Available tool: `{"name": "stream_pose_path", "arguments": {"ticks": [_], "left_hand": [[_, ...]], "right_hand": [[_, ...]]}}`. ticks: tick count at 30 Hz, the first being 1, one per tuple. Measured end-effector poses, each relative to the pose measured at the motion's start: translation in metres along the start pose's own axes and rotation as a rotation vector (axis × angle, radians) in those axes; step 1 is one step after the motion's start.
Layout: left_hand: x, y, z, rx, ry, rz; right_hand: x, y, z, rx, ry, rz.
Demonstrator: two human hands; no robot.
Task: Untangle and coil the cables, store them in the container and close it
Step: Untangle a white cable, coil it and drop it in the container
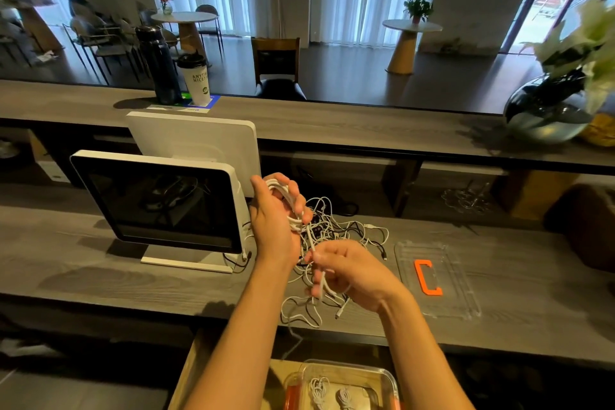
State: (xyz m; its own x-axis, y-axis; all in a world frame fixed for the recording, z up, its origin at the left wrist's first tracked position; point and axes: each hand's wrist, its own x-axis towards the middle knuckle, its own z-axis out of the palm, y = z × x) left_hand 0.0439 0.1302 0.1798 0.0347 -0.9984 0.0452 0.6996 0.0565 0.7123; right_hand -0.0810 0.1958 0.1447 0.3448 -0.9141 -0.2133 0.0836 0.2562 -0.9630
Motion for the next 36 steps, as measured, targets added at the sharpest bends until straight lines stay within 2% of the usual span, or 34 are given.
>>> {"name": "stream_pose_path", "arguments": {"ticks": [3, 6, 8, 10, 12, 14, 16, 19, 21, 24, 27, 32, 34, 36], "left_hand": [[0.005, 0.001, -0.01, 0.261, 0.054, 0.031], [0.008, 0.002, -0.024, 0.706, 0.08, 0.107], [0.01, -0.001, -0.03, 1.022, 0.021, 0.152], [0.008, -0.005, -0.031, 1.248, -0.114, 0.128], [0.005, -0.007, -0.03, 1.254, -0.29, -0.031], [-0.002, -0.008, -0.028, 1.138, -0.439, -0.293], [-0.01, -0.009, -0.027, 1.007, -0.528, -0.548], [-0.012, -0.012, -0.027, 0.847, -0.704, -0.803], [-0.011, -0.011, -0.029, 0.747, -0.83, -0.886], [-0.008, -0.007, -0.033, 0.769, -0.962, -0.784], [-0.005, -0.002, -0.037, 0.734, -0.855, -0.722], [0.004, 0.006, -0.04, 0.782, -0.432, -0.501], [0.003, -0.001, -0.035, 0.703, -0.305, -0.453], [0.001, -0.009, -0.028, 0.495, -0.186, -0.393]], "right_hand": [[-0.008, -0.005, -0.008, -0.111, 0.014, 0.013], [-0.015, -0.014, -0.017, -0.393, 0.088, -0.018], [-0.02, -0.019, -0.02, -0.517, 0.085, -0.047], [-0.025, -0.025, -0.018, -0.546, 0.092, -0.118], [-0.027, -0.03, -0.018, -0.47, 0.201, -0.241], [-0.025, -0.032, -0.021, -0.387, 0.363, -0.336], [-0.022, -0.03, -0.022, -0.352, 0.473, -0.378], [-0.015, -0.022, -0.025, -0.351, 0.568, -0.378], [-0.013, -0.017, -0.03, -0.36, 0.606, -0.353], [-0.012, -0.013, -0.035, -0.346, 0.574, -0.306], [-0.014, -0.009, -0.042, -0.327, 0.564, -0.286], [-0.013, 0.0, -0.052, -0.264, 0.625, -0.255], [-0.009, 0.002, -0.046, -0.259, 0.604, -0.234], [-0.004, 0.003, -0.04, -0.283, 0.576, -0.202]]}}
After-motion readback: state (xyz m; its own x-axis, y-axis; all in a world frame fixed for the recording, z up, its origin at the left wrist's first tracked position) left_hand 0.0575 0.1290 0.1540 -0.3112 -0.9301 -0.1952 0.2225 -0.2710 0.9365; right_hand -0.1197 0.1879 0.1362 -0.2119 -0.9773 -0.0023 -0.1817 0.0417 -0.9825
